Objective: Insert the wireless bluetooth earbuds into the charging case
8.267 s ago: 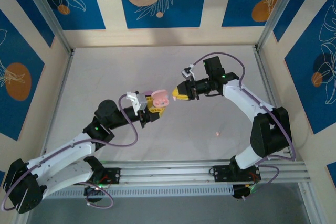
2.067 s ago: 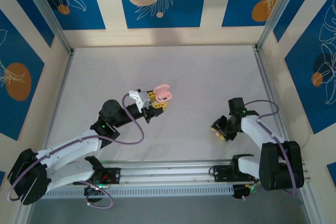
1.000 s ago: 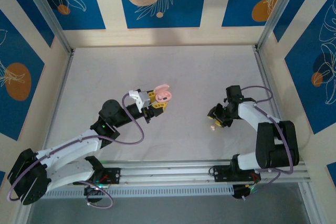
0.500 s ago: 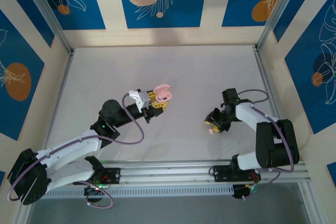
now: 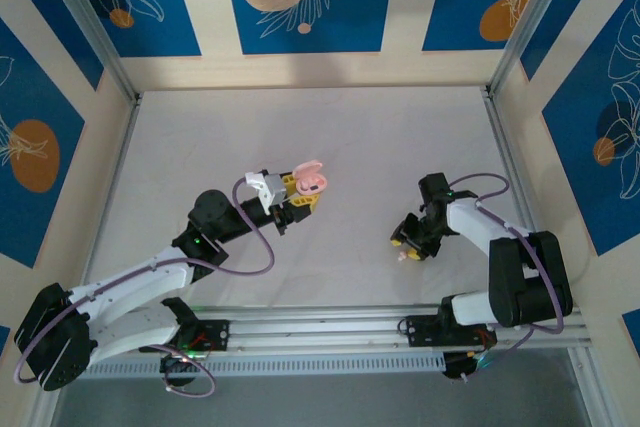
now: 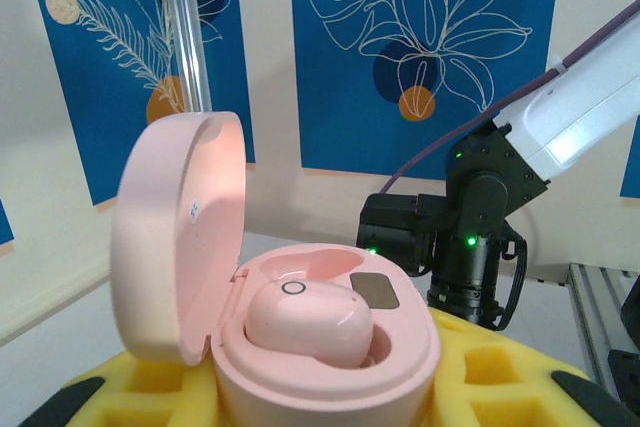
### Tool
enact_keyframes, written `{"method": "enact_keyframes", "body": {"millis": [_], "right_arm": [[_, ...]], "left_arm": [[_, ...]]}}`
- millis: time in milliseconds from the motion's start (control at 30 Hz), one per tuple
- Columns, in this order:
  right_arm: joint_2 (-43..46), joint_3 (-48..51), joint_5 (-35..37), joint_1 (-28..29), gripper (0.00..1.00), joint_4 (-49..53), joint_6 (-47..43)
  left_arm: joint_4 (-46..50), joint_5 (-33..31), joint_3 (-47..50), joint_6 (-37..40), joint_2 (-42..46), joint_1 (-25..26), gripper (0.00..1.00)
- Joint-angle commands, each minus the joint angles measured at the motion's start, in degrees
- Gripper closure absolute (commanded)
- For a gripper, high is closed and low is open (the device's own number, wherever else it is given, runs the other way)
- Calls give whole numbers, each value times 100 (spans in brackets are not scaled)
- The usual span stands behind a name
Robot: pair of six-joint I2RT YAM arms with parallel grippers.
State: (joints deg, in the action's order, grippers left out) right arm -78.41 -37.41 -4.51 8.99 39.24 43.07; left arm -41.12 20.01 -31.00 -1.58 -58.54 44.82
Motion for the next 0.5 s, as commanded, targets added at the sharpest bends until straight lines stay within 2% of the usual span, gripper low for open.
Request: {"method": "enact_keyframes", "body": {"millis": [0, 200, 467], "right_arm": [[89, 50, -110, 114, 56, 219, 26], [93, 5, 102, 371, 58, 436, 91], [192, 66, 221, 388, 64, 469, 111]], "left_arm": [[-178, -27, 24, -103, 89, 62, 68], [-195, -16, 17, -126, 71, 62, 68], [-182, -23, 17, -158, 84, 61, 68]]}}
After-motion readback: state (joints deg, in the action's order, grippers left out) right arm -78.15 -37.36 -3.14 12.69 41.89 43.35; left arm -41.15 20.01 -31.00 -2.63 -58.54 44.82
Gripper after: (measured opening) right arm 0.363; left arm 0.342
